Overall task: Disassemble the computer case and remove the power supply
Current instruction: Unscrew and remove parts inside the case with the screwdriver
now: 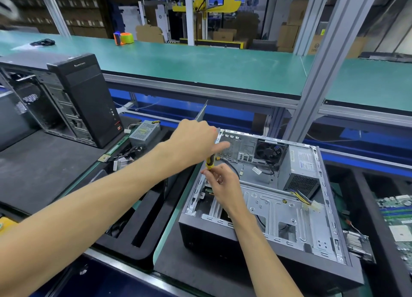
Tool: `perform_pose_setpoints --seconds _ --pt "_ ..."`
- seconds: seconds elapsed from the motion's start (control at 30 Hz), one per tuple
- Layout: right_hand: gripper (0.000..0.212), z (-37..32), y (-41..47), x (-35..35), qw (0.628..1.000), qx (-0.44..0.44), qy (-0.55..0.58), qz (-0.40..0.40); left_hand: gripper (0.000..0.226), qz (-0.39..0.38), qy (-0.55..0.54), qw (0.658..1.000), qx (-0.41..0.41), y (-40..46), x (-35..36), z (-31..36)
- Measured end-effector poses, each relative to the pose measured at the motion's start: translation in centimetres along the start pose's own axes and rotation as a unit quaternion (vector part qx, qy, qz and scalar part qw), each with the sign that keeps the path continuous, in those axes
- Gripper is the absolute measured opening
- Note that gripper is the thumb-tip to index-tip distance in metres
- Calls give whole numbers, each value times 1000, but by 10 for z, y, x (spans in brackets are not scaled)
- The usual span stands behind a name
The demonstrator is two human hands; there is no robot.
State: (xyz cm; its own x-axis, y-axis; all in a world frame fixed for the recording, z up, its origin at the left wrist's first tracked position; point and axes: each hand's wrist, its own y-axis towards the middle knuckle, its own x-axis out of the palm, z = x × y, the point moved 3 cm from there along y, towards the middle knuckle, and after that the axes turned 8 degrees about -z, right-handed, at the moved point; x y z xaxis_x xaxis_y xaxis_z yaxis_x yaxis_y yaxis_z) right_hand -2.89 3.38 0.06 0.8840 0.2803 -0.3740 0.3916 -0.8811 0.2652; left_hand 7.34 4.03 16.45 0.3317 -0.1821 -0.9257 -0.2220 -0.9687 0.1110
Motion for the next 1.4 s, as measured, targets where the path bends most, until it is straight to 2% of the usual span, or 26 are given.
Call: perform_pose_setpoints --seconds 0.03,0.1,0.13,0.17,0.23,0.3,0.33,0.37,0.4,0.43,0.47,0.5,0.57,0.6,0.7,0.83,1.0,1.17,1.4 --pt "12 0 0 0 1000 -4 0 0 53 4 -39 999 20 -2 3 0" --pt "15 2 0 -1 1000 -3 1 -5 34 -52 -137 984 105 -5 6 -2" --pt "13 2 0 0 1000 -1 2 -11 26 -76 -152 978 122 -6 6 -3" --pt "12 2 0 1 1000 -3 -2 -17 19 -77 -133 981 115 -5 5 -3" --pt "15 2 1 4 1000 -5 -17 -24 51 -32 -30 999 19 -4 3 -1" --pt "13 2 0 4 1000 0 -11 -23 63 24 -8 999 -25 -5 3 0" --pt "12 2 0 3 1000 0 -2 -20 59 24 -45 999 -19 -6 5 -1" --pt "15 2 0 2 1000 1 3 -14 46 14 -107 994 19 -7 7 -2" --pt "17 3 0 1 1000 4 2 -9 33 -29 -159 985 62 -8 7 -3" --pt "17 3 0 0 1000 8 -1 -6 32 -52 -182 978 90 -8 4 -4" --pt "16 3 1 0 1000 12 -4 -7 27 -54 -165 981 89 -8 6 -3" --pt "15 4 1 1 1000 16 -4 -9 25 -22 -141 988 65 -6 5 -4" --pt "14 4 1 3 1000 22 0 -15 60 31 -75 997 -13 -2 -2 -5" --pt "15 5 0 3 1000 22 0 -16 69 40 -78 995 -41 -1 -4 -8" --pt "20 9 1 1 999 28 -14 -16 73 83 -218 968 -96 -4 2 -23" --pt "25 7 1 0 999 28 -18 -1 57 32 -308 940 -142 -27 46 -21" --pt "25 8 1 -1 999 37 -17 1 40 -83 -383 904 -169 -55 115 -3" --pt "24 5 0 -1 999 33 -12 10 26 -107 -408 893 -157 -68 149 11" --pt "23 6 0 -2 999 39 -21 27 28 -112 -420 886 -162 -73 161 17"
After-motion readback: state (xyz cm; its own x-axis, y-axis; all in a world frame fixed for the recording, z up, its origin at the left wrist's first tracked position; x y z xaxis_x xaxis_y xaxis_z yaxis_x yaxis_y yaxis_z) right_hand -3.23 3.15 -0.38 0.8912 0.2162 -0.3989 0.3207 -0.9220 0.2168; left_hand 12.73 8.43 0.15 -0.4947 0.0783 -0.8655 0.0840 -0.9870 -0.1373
